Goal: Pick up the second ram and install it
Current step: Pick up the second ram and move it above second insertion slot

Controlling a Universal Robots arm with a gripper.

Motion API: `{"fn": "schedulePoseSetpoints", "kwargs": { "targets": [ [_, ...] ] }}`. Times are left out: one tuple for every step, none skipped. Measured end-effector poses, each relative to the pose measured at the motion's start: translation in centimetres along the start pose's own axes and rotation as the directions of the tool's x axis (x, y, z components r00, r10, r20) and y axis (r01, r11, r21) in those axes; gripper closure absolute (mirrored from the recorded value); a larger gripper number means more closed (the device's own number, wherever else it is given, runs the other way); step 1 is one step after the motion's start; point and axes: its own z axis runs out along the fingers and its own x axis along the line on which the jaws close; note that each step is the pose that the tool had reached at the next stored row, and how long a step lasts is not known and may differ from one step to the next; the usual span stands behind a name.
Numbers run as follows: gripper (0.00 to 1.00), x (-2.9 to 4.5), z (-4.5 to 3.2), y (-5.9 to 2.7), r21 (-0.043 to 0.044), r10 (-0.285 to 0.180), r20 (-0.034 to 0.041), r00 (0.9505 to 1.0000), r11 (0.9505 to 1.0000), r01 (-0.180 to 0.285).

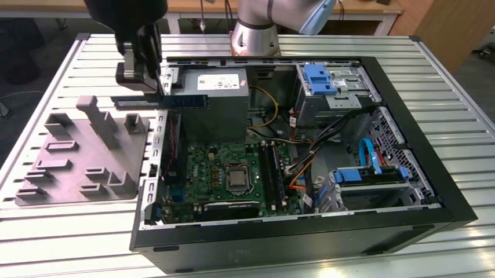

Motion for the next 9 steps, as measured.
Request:
{"fn": "schedulePoseSetpoints", "kwargs": {
  "targets": [
    [0.88,0.01,-0.01,-0.34,-0.0002,0.000,0.0001,1.0000,1.0000,0.000],
    [0.88,0.02,-0.03,-0.66,-0.0004,0.000,-0.0001,1.0000,1.0000,0.000],
    [0.88,0.03,-0.04,-0.98,-0.0005,0.000,0.0000,1.0000,1.0000,0.000],
    [0.88,0.04,-0.05,-1.30,-0.0007,0.000,0.0000,1.0000,1.0000,0.000],
    [0.88,0.05,-0.06,-1.63,-0.0009,0.000,0.0000,1.0000,1.0000,0.000],
    [0.88,0.06,-0.07,-1.96,-0.0011,0.000,0.0000,1.0000,1.0000,0.000],
    [0.88,0.08,-0.08,-2.31,-0.0013,0.000,0.0000,1.0000,1.0000,0.000],
    [0.88,0.09,-0.10,-2.64,-0.0015,0.000,0.0000,1.0000,1.0000,0.000],
    [0.88,0.10,-0.11,-2.96,-0.0017,0.000,0.0000,1.0000,1.0000,0.000]
  ]
}}
